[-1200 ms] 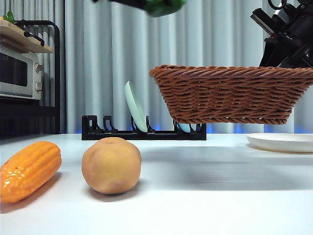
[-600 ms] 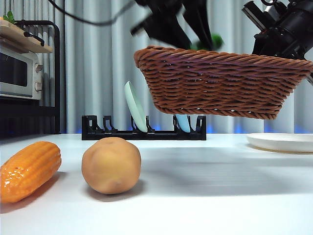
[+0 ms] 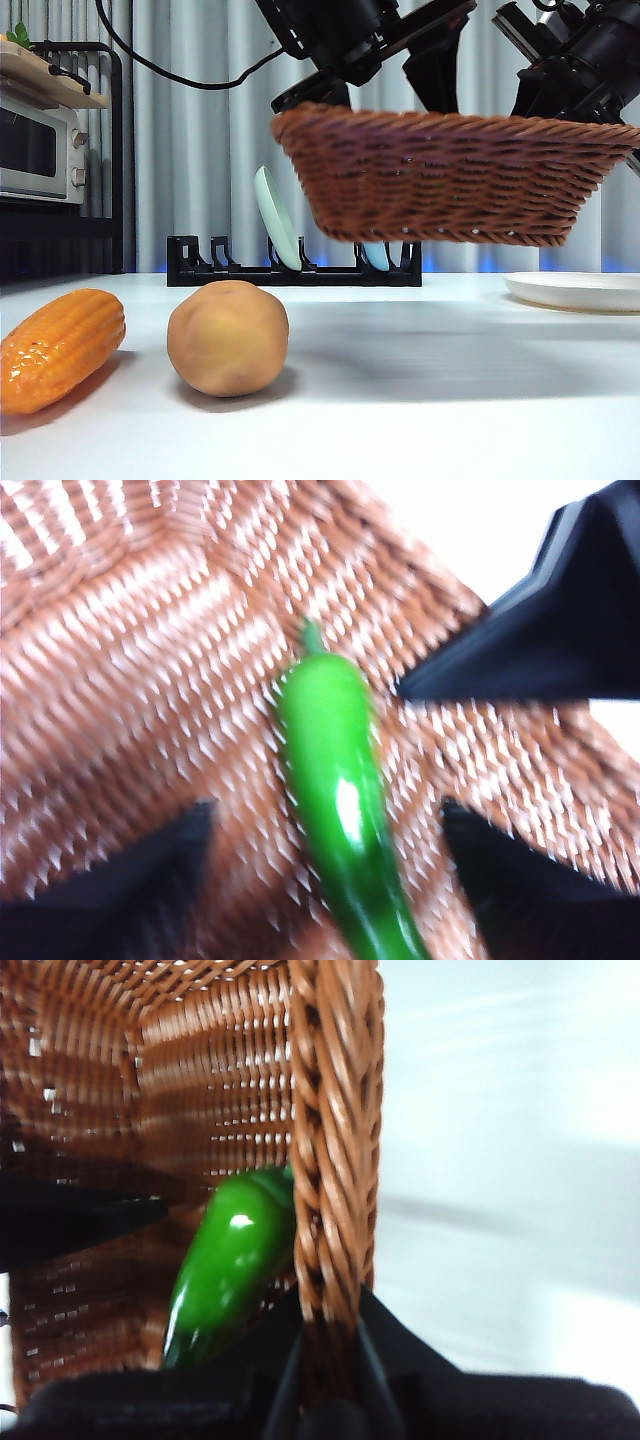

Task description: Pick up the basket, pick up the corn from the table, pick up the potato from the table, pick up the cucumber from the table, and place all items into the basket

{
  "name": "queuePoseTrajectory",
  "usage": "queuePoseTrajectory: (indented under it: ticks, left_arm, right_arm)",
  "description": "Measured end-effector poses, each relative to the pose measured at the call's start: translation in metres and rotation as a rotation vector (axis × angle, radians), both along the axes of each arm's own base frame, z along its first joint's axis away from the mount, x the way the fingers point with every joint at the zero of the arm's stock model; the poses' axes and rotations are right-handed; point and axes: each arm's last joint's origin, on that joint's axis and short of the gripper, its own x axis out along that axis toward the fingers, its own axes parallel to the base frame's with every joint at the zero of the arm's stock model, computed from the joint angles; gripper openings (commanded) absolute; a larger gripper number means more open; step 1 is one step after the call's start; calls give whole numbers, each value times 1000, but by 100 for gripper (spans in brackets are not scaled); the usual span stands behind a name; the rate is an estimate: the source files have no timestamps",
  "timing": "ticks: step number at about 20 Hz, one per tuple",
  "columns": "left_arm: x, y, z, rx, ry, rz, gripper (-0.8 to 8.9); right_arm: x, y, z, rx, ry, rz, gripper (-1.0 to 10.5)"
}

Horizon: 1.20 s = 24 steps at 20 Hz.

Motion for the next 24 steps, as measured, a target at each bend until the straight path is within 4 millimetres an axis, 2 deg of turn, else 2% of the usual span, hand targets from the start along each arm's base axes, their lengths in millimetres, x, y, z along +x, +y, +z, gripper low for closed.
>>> queuePoseTrajectory:
  ticks: [1,2,3,5,6,7,9,11,15,18,21,24]
  left_arm:
    - [-3,3,6,27,22,0,595]
    - [-9,10,20,41,17,-9,595]
    - [-21,23,44,26,-3,-8,595]
    - [-55,63,92,21,-79,34,595]
    - [-71,84,106,62,-107,80,595]
    - [-88,107,116,137,-123,146,595]
    - [-111,137,122,242,-106,252,595]
    - [-126,154,125,249,-88,318,592]
    - [-133,163,103,264,-35,390,588]
    - [-130,159,71,310,22,421,585]
    - [-124,153,34,332,58,446,504]
    - [-121,148,-3,319,106,452,498]
  right_arm:
    - [0,-1,0,-13,-3,-10,-12]
    - [1,-4,0,-15,-6,-20,-12]
    - [2,-8,0,-16,-6,-34,-12]
    - [3,-16,0,-19,-9,-61,-12]
    - [4,-19,0,-20,-11,-68,-12]
    - [4,-20,0,-22,-13,-71,-12]
    - [4,-21,0,-22,-14,-72,-12]
    - [4,-21,0,-25,-19,-67,-12]
    - [4,-21,0,-27,-21,-65,-12]
    - [4,-21,0,-28,-23,-63,-12]
    - [4,-21,0,-28,-24,-62,-12]
    - [4,-21,0,-29,-25,-60,-12]
